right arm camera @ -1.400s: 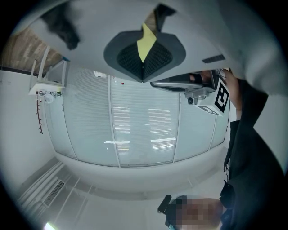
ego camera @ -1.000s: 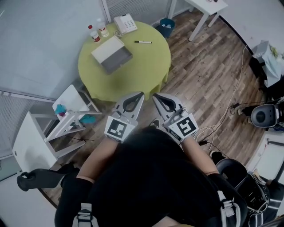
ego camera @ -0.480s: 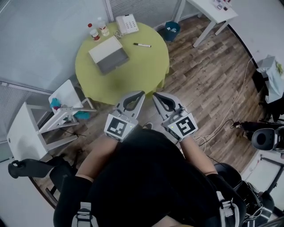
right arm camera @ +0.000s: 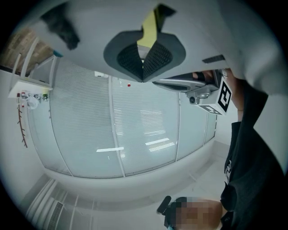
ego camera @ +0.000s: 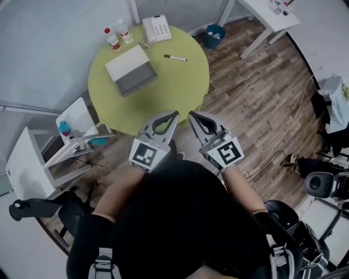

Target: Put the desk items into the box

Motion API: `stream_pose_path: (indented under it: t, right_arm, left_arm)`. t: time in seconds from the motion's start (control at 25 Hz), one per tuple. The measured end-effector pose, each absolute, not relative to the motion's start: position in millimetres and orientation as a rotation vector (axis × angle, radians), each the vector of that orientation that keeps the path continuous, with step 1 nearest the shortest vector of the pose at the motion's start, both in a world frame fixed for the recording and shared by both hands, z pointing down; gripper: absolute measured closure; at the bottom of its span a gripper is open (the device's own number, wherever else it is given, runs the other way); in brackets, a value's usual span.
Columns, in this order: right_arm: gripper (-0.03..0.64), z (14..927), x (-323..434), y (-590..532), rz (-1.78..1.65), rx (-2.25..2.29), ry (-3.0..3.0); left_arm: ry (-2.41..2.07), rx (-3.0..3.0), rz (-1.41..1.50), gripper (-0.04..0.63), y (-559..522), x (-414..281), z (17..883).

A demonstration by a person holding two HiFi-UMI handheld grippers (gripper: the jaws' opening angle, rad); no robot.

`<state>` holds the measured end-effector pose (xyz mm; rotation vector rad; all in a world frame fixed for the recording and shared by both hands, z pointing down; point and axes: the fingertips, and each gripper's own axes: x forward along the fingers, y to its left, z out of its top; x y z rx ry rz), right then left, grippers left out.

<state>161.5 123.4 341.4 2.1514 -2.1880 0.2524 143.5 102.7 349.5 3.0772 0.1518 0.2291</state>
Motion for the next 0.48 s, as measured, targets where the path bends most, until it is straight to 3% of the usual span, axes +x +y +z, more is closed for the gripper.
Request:
stream_pose_path:
  t: [0.48]
  right_arm:
    - [0.603,342,223,24,0.245,2.040,-2.212]
  left_arm:
    - [0.112,3.064,0.207,0.589,3,216,353]
